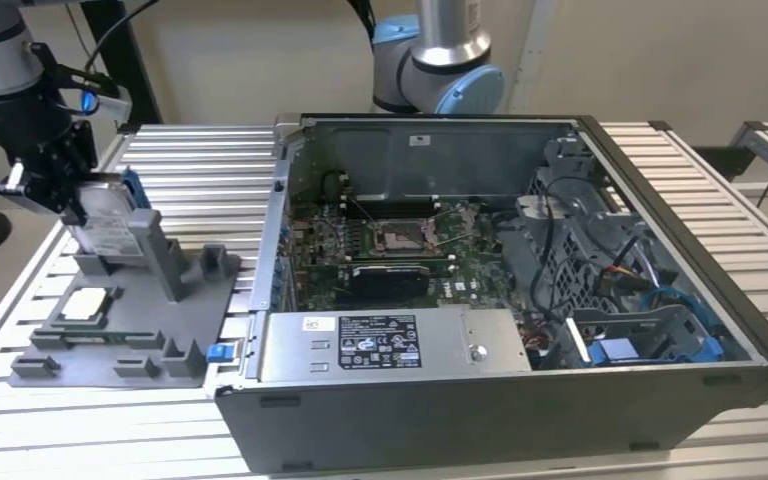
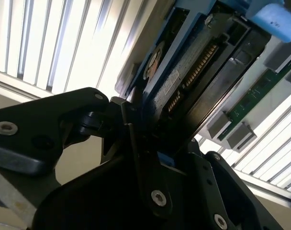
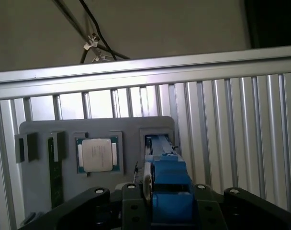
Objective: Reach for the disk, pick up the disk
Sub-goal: 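Pick up the disk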
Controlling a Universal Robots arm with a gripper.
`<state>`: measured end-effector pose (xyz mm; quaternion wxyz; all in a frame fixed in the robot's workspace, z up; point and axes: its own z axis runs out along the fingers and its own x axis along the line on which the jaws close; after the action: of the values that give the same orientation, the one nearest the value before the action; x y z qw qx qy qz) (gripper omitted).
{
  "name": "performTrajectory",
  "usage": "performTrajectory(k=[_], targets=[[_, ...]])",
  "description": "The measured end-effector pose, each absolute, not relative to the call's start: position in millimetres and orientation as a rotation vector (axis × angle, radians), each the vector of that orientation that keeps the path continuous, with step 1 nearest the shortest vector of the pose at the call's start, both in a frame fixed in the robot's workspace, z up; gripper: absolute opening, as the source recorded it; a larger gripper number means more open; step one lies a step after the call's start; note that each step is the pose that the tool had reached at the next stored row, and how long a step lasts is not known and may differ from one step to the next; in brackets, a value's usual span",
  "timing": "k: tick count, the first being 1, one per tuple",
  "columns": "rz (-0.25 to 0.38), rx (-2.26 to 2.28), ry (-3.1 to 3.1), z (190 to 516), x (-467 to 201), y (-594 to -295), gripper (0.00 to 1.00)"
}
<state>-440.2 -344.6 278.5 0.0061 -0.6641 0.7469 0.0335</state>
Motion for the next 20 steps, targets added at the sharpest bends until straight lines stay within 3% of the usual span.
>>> performTrajectory(k=[20], targets=[[0.105, -2.078, 2.337, 311.2, -440.2, -344.6, 0.00]])
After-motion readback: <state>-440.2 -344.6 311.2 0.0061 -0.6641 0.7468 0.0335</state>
